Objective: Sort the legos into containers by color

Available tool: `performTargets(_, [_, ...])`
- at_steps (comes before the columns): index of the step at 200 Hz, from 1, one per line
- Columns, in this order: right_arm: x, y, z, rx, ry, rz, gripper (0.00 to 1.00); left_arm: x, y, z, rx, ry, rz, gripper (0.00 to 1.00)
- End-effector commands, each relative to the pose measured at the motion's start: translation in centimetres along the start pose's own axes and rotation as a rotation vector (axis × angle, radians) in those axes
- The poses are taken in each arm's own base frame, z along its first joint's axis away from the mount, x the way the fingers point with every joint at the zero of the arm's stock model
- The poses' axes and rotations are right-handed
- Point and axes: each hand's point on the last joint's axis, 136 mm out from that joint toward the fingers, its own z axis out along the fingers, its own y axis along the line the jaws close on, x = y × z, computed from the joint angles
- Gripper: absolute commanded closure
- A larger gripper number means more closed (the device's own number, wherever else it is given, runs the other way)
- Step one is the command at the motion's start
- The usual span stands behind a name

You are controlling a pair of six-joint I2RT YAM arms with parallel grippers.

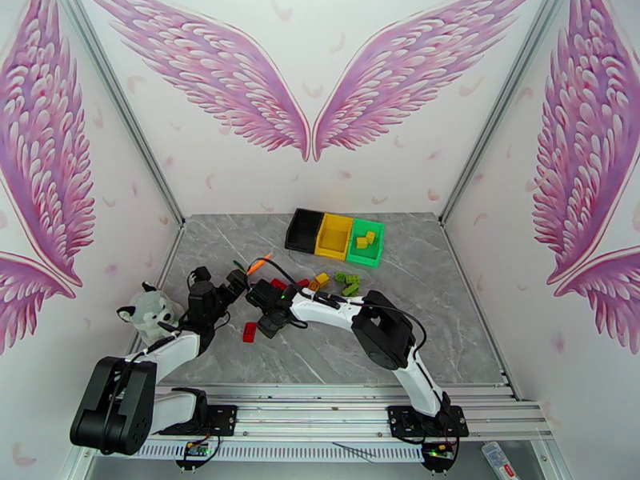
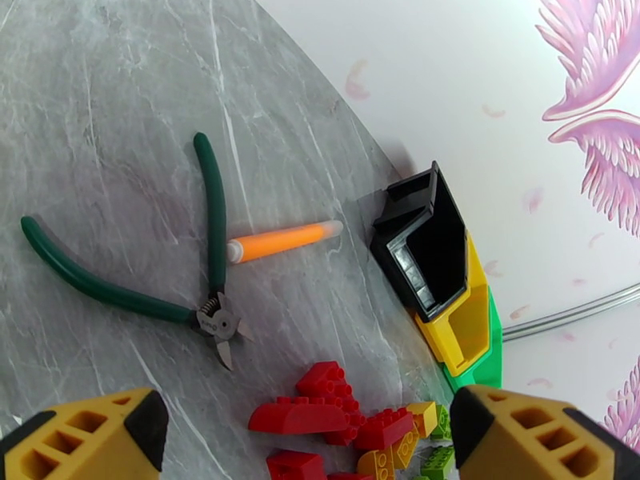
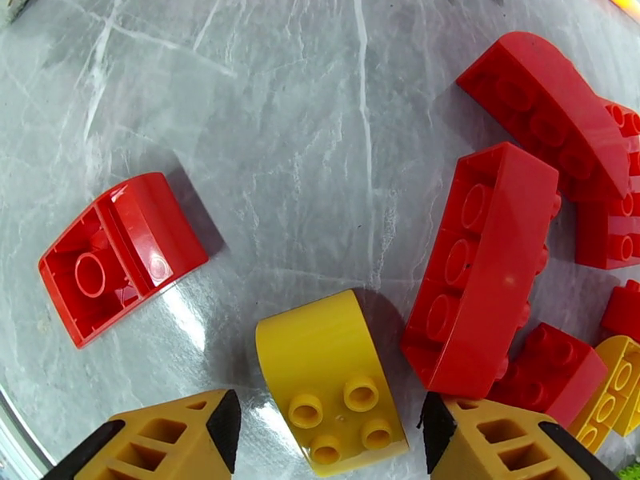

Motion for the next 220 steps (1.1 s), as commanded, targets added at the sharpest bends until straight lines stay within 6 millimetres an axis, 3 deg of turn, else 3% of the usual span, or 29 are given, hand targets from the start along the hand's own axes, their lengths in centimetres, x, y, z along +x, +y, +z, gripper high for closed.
performTargets(1, [1.9,0.3,1.1,-0.011,0.079,-0.021,0.39,0.1,-0.4,-0.2,0.023,0.005,0.0,0.01])
performTargets(81, [2.0,-0.3,0.4,0.019,0.071,-0.028,0.63,0.0,-0.3,-0.3,0.023,0.003,-0.004,0.01])
performTargets(117, [0.8,-0.5,-2.0,0.021,-0.003,-0.003,0.71,0.0,-0.4,-0.2,0.027,0.005,-0.004,0.01])
performTargets(152, [0.0,-2.1,-5.1,0.037,-0.08,0.047,0.75,0.1,-1.0,-0.1,0.046,0.012,0.015,0.01])
performTargets(185, [0.0,-5.8,-7.9,0.064,-0.146,0.153,0.76,0.9,-2.8,0.2,0.077,0.042,0.074,0.01])
performTargets(220, [1.6,-13.3,-10.3,0.16,-0.216,0.396,0.79,3.5,-6.7,1.1,0.139,0.118,0.214,0.01])
